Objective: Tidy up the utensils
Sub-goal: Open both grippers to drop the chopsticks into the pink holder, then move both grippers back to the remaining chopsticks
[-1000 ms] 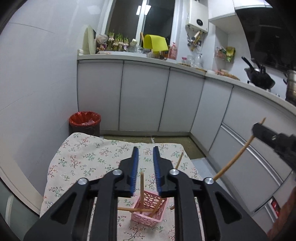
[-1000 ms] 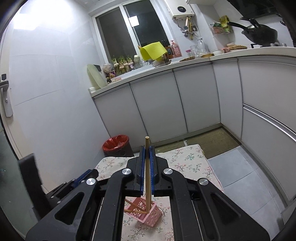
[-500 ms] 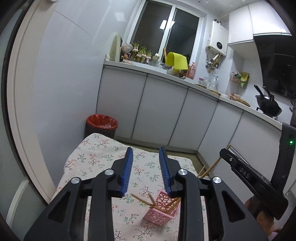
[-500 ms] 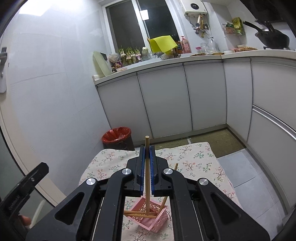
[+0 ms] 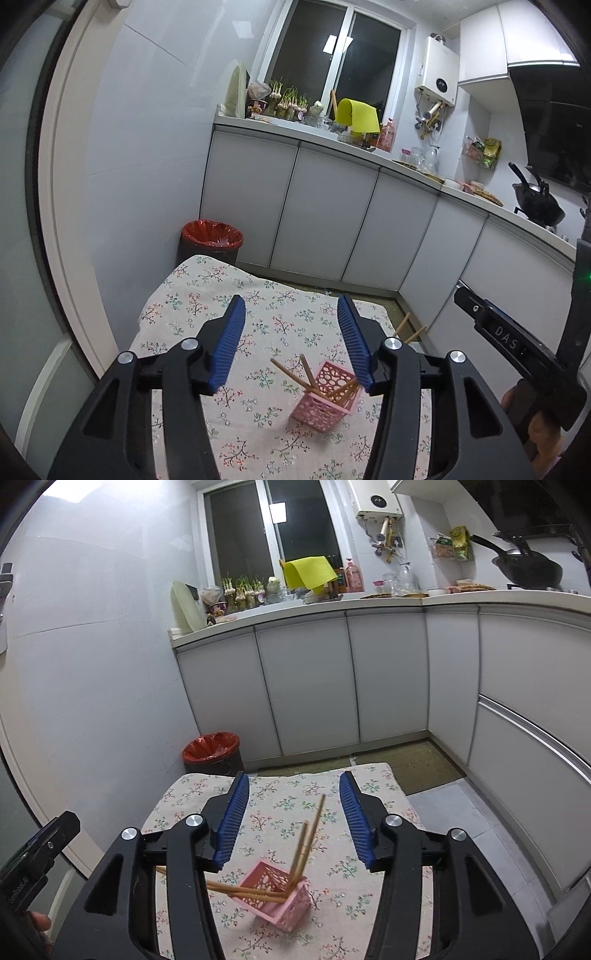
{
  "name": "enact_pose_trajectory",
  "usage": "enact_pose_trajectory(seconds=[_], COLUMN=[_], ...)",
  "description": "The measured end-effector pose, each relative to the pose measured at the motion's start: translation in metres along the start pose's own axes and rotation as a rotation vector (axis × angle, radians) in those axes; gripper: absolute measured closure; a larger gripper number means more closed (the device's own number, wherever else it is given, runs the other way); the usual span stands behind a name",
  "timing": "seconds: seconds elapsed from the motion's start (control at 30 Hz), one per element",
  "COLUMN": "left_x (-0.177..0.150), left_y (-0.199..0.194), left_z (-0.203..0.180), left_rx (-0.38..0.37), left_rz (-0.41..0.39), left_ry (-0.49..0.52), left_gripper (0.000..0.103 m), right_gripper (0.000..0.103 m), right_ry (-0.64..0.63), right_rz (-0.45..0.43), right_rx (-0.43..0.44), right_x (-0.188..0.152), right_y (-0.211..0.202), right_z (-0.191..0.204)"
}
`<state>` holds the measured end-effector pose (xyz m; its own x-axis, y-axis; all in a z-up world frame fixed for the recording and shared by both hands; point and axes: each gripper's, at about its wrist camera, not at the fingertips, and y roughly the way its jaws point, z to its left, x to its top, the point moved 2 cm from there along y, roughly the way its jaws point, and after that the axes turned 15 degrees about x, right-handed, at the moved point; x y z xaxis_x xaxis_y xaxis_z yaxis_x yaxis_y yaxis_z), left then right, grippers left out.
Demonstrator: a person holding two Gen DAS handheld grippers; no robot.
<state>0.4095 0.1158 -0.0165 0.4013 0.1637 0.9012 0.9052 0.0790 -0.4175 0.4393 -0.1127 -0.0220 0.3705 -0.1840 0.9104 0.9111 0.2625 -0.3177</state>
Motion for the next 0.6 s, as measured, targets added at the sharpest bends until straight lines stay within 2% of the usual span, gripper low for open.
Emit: enact_pose_trajectory(seconds=[0.2, 0.37, 0.6], left_x=[-0.013, -0.022, -0.027], left_y=[-0.024, -0.044, -0.074], left_z=[-0.009, -0.01, -0.009], left_rx=[-0.008, -0.006, -0.002], left_rz=[0.015, 0.023, 0.009], left_ry=[0.02, 0.026, 0.018], left_gripper=[0.033, 0.029, 0.018], right_gripper=[0.026, 0.017, 0.007], right_ry=[-0.004, 0.009, -0.003], right_rz=[-0.013, -0.019, -0.035], right_rx=[-0.031, -0.043, -0.067], right_x=[-0.01, -0.019, -0.031], right_y=[-0.038, -0.066, -0.097], right_z=[0.0, 0.0, 0.003])
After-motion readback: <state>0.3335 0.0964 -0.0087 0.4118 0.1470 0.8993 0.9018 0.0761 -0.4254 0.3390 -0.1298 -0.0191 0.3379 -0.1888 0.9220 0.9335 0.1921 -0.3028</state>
